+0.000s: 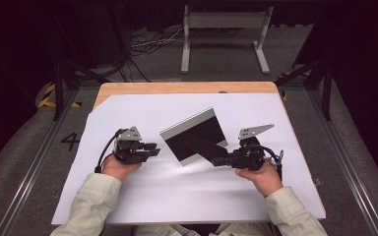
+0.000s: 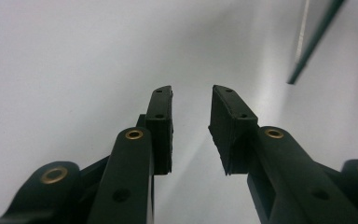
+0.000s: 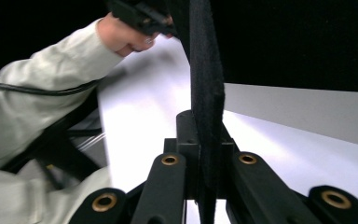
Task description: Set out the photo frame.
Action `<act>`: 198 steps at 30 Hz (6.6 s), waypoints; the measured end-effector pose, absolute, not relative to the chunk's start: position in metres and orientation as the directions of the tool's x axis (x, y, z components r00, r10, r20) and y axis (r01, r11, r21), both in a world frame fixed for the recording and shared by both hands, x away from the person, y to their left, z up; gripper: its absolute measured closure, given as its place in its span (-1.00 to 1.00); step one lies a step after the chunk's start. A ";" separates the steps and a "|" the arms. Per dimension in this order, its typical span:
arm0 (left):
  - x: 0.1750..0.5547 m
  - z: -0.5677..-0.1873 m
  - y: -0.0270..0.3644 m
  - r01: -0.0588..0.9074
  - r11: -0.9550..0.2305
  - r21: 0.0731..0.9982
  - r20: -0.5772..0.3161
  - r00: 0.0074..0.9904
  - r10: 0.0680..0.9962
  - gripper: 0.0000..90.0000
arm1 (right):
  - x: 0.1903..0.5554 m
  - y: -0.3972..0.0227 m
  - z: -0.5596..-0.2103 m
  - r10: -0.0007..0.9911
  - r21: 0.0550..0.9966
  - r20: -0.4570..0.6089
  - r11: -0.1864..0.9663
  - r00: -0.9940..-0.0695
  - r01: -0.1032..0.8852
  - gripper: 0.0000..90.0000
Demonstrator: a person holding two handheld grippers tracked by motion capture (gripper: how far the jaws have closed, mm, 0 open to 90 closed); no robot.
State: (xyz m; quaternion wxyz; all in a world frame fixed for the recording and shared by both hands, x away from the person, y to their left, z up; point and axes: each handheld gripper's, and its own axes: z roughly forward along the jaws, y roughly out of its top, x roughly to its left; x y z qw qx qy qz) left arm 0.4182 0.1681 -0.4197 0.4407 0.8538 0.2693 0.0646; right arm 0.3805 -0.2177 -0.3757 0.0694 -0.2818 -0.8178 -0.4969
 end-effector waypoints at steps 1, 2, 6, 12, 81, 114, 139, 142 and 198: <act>0.418 -0.419 0.168 0.401 -0.467 0.788 -0.125 0.847 0.516 0.55 | 0.381 -0.218 -0.378 0.421 0.786 0.364 0.339 -0.831 0.516 0.95; 0.418 -0.419 0.168 0.401 -0.467 0.788 -0.125 0.847 0.516 0.55 | 0.381 -0.218 -0.378 0.421 0.786 0.364 0.339 -0.831 0.516 0.95; 0.418 -0.420 0.167 0.403 -0.469 0.786 -0.128 0.848 0.514 0.55 | 0.383 -0.215 -0.387 0.477 0.790 0.316 0.347 -0.820 0.506 0.95; 0.418 -0.420 0.167 0.400 -0.471 0.786 -0.128 0.851 0.509 0.55 | 0.387 -0.215 -0.398 0.480 0.788 0.307 0.357 -0.822 0.503 0.94; 0.430 -0.418 0.139 0.364 -0.500 0.786 -0.124 0.884 0.450 0.55 | 0.374 -0.268 -0.429 0.498 0.633 0.180 0.602 -0.849 0.487 0.63; 0.427 -0.419 0.130 0.347 -0.504 0.791 -0.116 0.894 0.433 0.53 | 0.360 -0.304 -0.378 0.530 0.753 0.067 0.528 -0.845 0.391 0.46; 0.423 -0.419 0.120 0.311 -0.520 0.795 -0.097 0.912 0.398 0.53 | 0.363 -0.332 -0.374 0.569 0.754 -0.001 0.541 -0.822 0.374 0.70; 0.422 -0.419 0.117 0.303 -0.525 0.795 -0.092 0.916 0.390 0.53 | 0.366 -0.337 -0.374 0.541 0.756 0.032 0.537 -0.840 0.375 0.78; 0.421 -0.438 0.057 0.292 -0.619 0.729 -0.075 0.933 0.352 1.00 | 0.366 -0.351 -0.372 0.452 0.789 0.029 0.538 -0.891 0.299 1.00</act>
